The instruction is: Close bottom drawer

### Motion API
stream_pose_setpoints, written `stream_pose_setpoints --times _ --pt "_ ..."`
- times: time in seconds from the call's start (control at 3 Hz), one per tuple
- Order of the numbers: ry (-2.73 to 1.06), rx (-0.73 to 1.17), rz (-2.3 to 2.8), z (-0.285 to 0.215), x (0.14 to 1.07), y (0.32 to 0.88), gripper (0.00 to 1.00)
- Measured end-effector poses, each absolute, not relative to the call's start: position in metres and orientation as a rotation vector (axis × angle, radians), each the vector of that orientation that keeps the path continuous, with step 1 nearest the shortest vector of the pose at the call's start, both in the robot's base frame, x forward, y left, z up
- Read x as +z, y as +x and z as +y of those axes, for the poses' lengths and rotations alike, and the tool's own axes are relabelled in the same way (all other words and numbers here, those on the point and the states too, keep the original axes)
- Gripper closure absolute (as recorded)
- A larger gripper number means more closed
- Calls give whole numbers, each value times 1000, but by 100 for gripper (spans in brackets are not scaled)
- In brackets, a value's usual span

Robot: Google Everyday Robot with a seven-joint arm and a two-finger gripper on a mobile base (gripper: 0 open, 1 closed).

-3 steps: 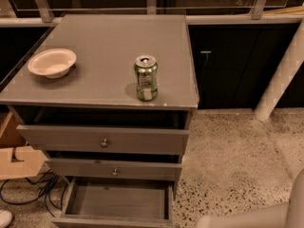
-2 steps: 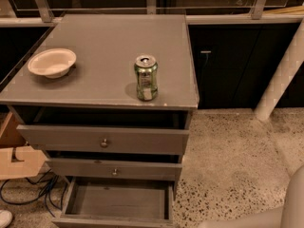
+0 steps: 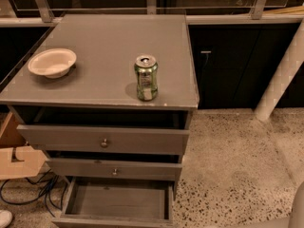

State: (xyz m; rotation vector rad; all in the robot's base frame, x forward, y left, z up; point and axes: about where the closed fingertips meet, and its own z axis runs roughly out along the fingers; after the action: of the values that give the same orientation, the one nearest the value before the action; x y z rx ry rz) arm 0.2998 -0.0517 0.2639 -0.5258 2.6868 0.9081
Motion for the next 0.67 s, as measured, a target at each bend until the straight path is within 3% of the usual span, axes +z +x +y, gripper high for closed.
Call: stream_pose_setpoints --times 0.67 --pt "-462 898 2723 -34 210 311 100"
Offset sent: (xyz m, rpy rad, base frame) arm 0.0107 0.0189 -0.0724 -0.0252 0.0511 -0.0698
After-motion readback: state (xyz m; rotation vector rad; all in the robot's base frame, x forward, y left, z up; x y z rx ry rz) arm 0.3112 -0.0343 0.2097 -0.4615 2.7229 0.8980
